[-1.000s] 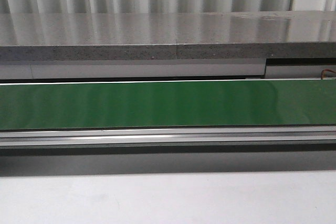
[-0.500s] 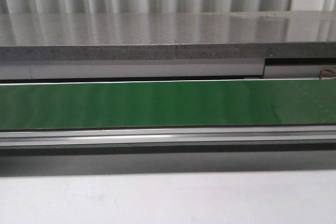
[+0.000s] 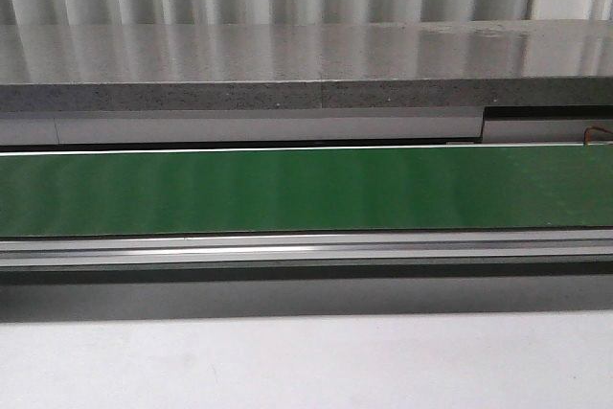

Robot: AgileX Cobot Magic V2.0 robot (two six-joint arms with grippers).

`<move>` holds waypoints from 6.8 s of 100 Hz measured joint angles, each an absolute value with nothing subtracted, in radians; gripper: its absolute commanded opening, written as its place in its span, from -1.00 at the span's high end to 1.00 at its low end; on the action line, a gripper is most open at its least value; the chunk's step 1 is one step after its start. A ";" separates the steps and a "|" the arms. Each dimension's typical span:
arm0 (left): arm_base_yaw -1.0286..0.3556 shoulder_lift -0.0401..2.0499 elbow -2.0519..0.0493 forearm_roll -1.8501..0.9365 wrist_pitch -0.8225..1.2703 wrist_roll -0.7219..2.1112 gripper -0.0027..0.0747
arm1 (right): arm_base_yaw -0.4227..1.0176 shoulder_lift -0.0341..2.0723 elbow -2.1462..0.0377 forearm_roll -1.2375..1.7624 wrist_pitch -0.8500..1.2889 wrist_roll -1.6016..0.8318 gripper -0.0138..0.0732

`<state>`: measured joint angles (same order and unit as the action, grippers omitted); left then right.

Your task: Move button from right to left

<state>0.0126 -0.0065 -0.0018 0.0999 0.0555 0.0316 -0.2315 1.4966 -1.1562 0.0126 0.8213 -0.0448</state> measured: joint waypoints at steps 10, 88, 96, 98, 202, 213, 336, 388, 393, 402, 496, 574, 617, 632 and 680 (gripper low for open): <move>0.013 -0.006 -0.002 0.100 0.055 0.032 0.98 | -0.196 1.541 -1.156 0.015 0.822 -0.051 0.52; 0.013 -0.006 -0.002 0.100 0.055 0.032 0.98 | -0.170 1.626 -1.167 0.019 0.815 -0.058 -0.80; 0.013 -0.006 -0.002 0.100 0.055 0.032 0.98 | -0.147 1.582 -1.167 0.026 0.812 -0.079 -0.80; 0.013 -0.006 -0.002 0.100 0.055 0.032 0.98 | -0.140 1.567 -1.167 0.028 0.811 -0.080 -0.80; 0.013 -0.006 -0.002 0.100 0.055 0.032 0.98 | -0.073 0.446 -0.653 0.067 0.678 -0.147 -0.23; 0.013 -0.006 -0.002 0.100 0.055 0.032 0.98 | -0.073 0.421 -0.651 0.067 0.676 -0.147 0.34; 0.013 -0.006 -0.002 0.100 0.048 0.032 0.98 | -0.073 0.419 -0.649 0.068 0.691 -0.149 0.84; 0.013 -0.004 -0.058 0.030 0.053 0.032 0.98 | -0.073 0.419 -0.649 0.068 0.693 -0.149 0.84; 0.013 0.011 -0.105 0.013 0.077 0.032 0.98 | -0.073 0.419 -0.649 0.068 0.693 -0.149 0.84; 0.013 0.075 -0.223 0.000 0.170 0.032 0.98 | -0.073 0.419 -0.649 0.069 0.695 -0.149 0.84; 0.013 0.668 -0.663 -0.157 0.707 0.032 0.89 | -0.073 0.419 -0.649 0.069 0.697 -0.149 0.84; 0.013 0.682 -0.666 -0.157 0.750 0.032 -0.67 | -0.073 0.419 -0.649 0.069 0.697 -0.149 0.84; 0.013 0.965 -0.748 -0.297 0.757 0.122 -0.67 | -0.073 0.419 -0.649 0.069 0.697 -0.149 0.84; -0.005 1.078 -0.835 -0.304 0.743 0.129 -0.67 | -0.073 0.419 -0.649 0.069 0.697 -0.149 0.84; -0.195 1.400 -1.049 -0.266 0.717 0.129 -0.67 | -0.073 0.419 -0.649 0.069 0.697 -0.149 0.84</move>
